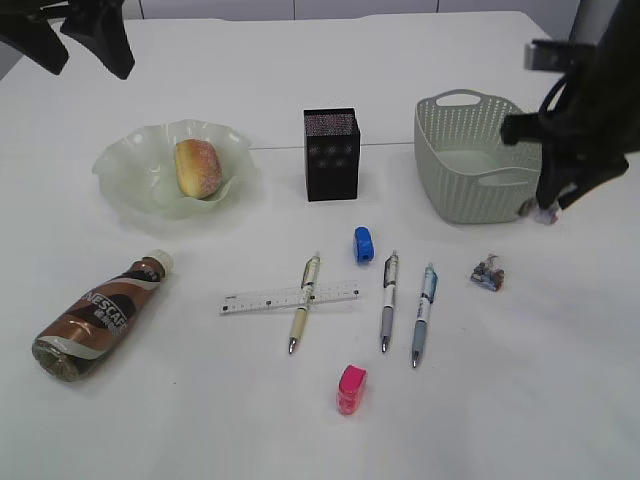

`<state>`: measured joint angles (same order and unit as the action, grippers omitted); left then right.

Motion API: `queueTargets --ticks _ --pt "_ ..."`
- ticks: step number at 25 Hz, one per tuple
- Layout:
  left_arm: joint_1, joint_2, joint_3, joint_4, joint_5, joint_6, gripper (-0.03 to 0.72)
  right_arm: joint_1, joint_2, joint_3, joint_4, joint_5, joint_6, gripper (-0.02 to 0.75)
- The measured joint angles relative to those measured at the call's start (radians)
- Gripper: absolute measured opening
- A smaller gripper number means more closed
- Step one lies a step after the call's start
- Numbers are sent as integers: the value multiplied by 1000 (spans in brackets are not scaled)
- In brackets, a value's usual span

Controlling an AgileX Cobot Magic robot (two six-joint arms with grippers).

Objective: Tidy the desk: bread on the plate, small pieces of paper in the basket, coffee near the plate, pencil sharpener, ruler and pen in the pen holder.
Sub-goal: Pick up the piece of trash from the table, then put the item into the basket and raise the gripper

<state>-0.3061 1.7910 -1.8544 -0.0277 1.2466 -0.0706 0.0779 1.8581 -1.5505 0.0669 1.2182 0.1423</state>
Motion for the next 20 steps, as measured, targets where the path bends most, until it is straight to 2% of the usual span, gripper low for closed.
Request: queueTargets --ticks 4,8,14,20 --pt "0 0 0 -10 0 0 517 0 4 -145 -85 0 15 152" --pt "0 0 0 -20 0 0 515 0 4 -231 -141 -110 17 152" --pt "0 0 0 -57 0 0 515 0 27 -253 -170 -297 21 152" --pt "0 0 0 -65 0 0 506 0 158 -292 -193 -390 21 152"
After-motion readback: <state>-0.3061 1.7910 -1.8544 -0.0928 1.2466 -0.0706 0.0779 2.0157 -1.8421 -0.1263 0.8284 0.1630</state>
